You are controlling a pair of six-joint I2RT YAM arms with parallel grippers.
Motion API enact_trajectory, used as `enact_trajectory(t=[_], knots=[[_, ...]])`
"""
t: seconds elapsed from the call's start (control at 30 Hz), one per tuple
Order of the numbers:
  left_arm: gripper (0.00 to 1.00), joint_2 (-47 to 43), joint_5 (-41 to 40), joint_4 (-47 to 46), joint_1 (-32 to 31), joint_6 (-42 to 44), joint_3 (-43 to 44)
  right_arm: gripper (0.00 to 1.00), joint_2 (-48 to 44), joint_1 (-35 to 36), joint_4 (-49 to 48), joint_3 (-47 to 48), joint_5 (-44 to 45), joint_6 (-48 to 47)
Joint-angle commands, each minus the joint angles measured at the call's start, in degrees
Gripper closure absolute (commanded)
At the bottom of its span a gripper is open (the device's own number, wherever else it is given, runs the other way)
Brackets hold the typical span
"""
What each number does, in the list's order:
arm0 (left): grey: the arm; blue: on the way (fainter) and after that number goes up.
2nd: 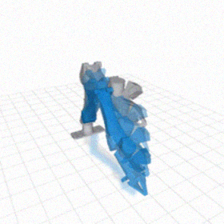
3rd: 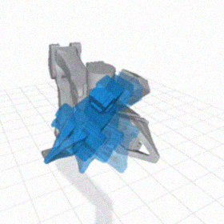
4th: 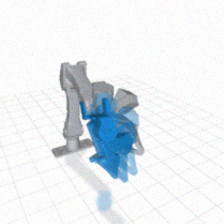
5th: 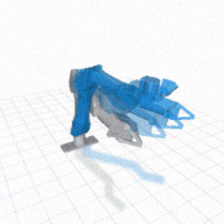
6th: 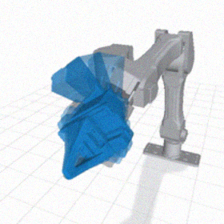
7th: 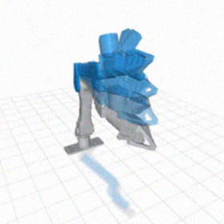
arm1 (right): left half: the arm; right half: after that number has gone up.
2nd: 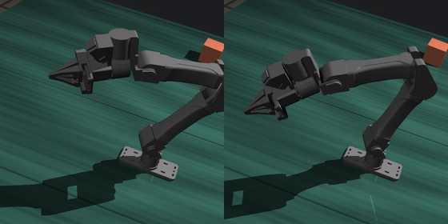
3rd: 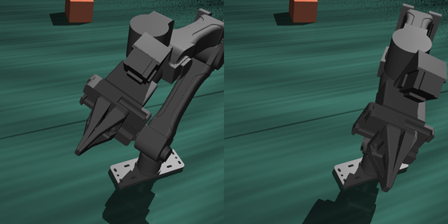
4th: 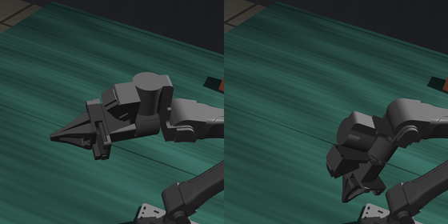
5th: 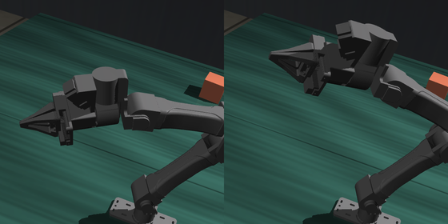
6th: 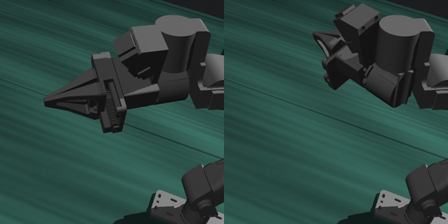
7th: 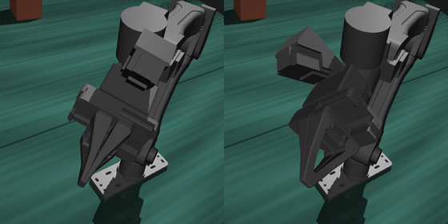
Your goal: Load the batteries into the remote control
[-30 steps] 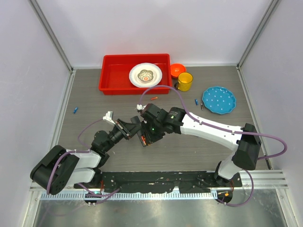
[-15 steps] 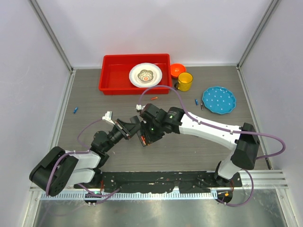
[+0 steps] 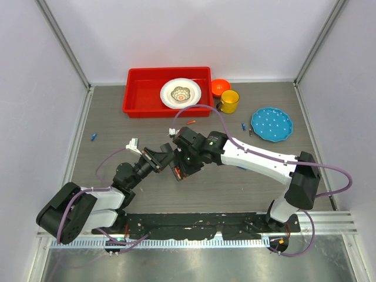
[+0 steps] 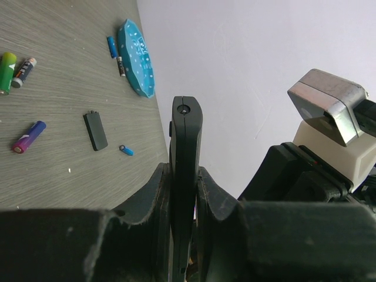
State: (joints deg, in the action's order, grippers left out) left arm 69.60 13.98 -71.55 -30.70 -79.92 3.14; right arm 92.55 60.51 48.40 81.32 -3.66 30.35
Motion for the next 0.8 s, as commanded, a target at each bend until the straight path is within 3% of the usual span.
enact_trajectory(t=[0.0,0.43,0.77], knots=[[1.00,-0.8,2.5,-13.9,-1.0,-1.7,0.4,0.86,1.2,-1.4,-0.6,2.8,5.6,-0.3],[1.00,-0.1,2.5,-14.8,-1.0,-1.8,0.3,0.86,3.1,-2.2,-1.4,4.1,5.0,-0.6],[1.00,0.4,1.9,-14.9,-1.1,-1.5,0.4,0.77,2.8,-2.2,-0.7,3.8,4.5,-0.9]])
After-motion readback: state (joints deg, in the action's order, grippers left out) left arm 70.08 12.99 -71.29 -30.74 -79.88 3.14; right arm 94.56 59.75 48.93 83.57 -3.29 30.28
